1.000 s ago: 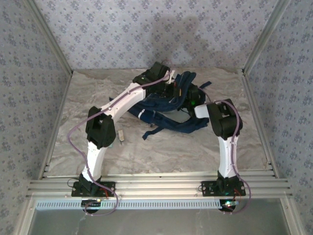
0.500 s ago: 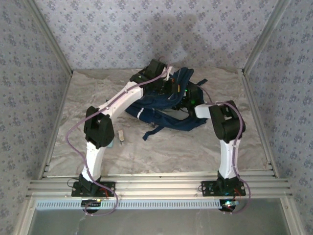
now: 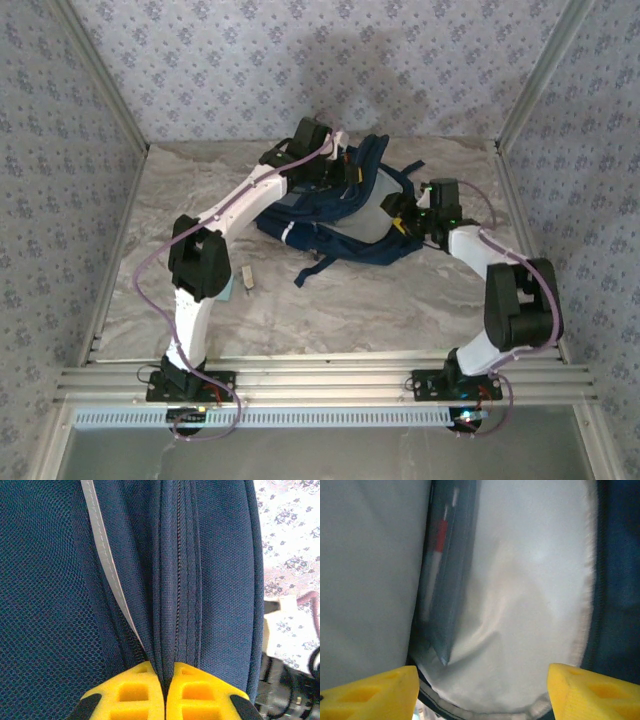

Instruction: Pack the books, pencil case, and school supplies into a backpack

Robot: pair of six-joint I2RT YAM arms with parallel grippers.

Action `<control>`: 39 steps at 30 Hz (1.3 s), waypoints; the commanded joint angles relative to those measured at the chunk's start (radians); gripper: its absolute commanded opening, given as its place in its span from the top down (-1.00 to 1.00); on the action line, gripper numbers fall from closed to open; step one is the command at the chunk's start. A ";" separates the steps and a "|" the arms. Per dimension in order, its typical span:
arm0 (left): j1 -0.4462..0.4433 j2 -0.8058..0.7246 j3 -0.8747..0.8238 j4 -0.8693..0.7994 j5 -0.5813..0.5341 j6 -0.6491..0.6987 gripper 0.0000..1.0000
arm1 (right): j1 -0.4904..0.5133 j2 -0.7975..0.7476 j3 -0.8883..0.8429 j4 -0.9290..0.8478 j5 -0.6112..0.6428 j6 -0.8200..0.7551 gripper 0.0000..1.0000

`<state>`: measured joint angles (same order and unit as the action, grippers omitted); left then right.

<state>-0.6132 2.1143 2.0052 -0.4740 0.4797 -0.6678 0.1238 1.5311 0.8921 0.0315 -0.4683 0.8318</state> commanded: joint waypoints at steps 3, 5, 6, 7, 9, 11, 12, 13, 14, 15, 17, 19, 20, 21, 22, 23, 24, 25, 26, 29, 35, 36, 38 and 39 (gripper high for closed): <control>0.010 -0.057 0.029 0.105 0.032 -0.002 1.00 | -0.002 -0.078 0.051 -0.211 0.168 -0.158 -0.37; 0.007 -0.060 0.020 0.112 0.033 -0.006 1.00 | 0.007 -0.102 0.063 -0.238 0.219 -0.189 -0.38; 0.006 -0.061 0.017 0.113 0.035 -0.006 1.00 | 0.012 -0.116 0.067 -0.252 0.246 -0.194 -0.38; 0.004 -0.059 0.014 0.116 0.035 -0.007 1.00 | 0.018 -0.135 0.067 -0.260 0.269 -0.194 -0.41; 0.000 -0.055 0.009 0.119 0.036 -0.011 0.99 | 0.032 -0.176 0.054 -0.252 0.300 -0.233 -0.85; -0.004 -0.048 0.006 0.123 0.038 -0.017 0.99 | 0.015 -0.211 0.021 -0.198 0.244 -0.211 -1.00; -0.005 -0.044 0.006 0.125 0.041 -0.019 0.99 | 0.002 -0.228 0.006 -0.175 0.215 -0.169 -1.00; -0.007 -0.041 0.003 0.127 0.042 -0.022 0.99 | -0.010 -0.245 -0.006 -0.153 0.185 -0.157 -1.00; -0.009 -0.038 0.002 0.130 0.041 -0.024 0.99 | -0.017 -0.260 -0.011 -0.143 0.160 -0.152 -1.00; -0.011 -0.035 0.000 0.129 0.042 -0.025 0.98 | -0.024 -0.280 -0.011 -0.140 0.138 -0.160 -1.00; -0.014 -0.028 0.002 0.122 0.045 -0.028 0.64 | -0.017 -0.316 -0.003 -0.166 0.134 -0.182 -1.00; -0.014 -0.027 0.000 0.111 0.044 -0.036 0.00 | -0.011 -0.352 -0.002 -0.190 0.119 -0.194 -0.94; -0.014 -0.029 -0.003 0.107 0.043 -0.037 -0.20 | -0.007 -0.363 -0.002 -0.202 0.116 -0.194 -0.90; -0.015 -0.036 -0.007 0.102 0.039 -0.035 -0.35 | -0.002 -0.373 -0.004 -0.211 0.110 -0.194 -0.85; -0.014 -0.046 -0.012 0.098 0.036 -0.029 -0.43 | 0.014 -0.380 0.000 -0.234 0.115 -0.195 -0.81; -0.013 -0.057 -0.023 0.096 0.032 -0.025 -0.47 | 0.035 -0.384 0.001 -0.256 0.137 -0.194 -0.79; -0.010 -0.074 -0.039 0.093 0.022 -0.018 -0.64 | 0.073 -0.392 -0.002 -0.271 0.176 -0.194 -0.78; -0.004 -0.096 -0.063 0.094 0.010 -0.012 -0.71 | 0.115 -0.396 -0.009 -0.280 0.220 -0.195 -0.78; 0.003 -0.119 -0.102 0.099 -0.002 -0.007 -0.77 | 0.153 -0.396 -0.019 -0.275 0.247 -0.194 -0.77; 0.039 -0.203 -0.221 0.127 -0.049 0.001 -0.79 | 0.278 -0.379 -0.050 -0.239 0.332 -0.144 -0.67; 0.141 -0.324 -0.461 0.170 -0.120 0.008 -0.79 | 0.487 -0.212 -0.002 -0.204 0.484 -0.106 -0.26; 0.157 -0.334 -0.493 0.171 -0.130 0.011 -0.79 | 0.512 -0.168 0.023 -0.200 0.488 -0.110 -0.20; 0.182 -0.342 -0.542 0.167 -0.146 0.014 -0.79 | 0.545 -0.092 0.078 -0.207 0.498 -0.121 -0.12; 0.193 -0.341 -0.561 0.166 -0.149 0.013 -0.80 | 0.560 -0.054 0.105 -0.214 0.504 -0.125 -0.11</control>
<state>-0.4343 1.7897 1.4891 -0.3210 0.3679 -0.6746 0.6518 1.4170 0.9165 -0.1814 -0.0345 0.7109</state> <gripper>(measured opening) 0.898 0.560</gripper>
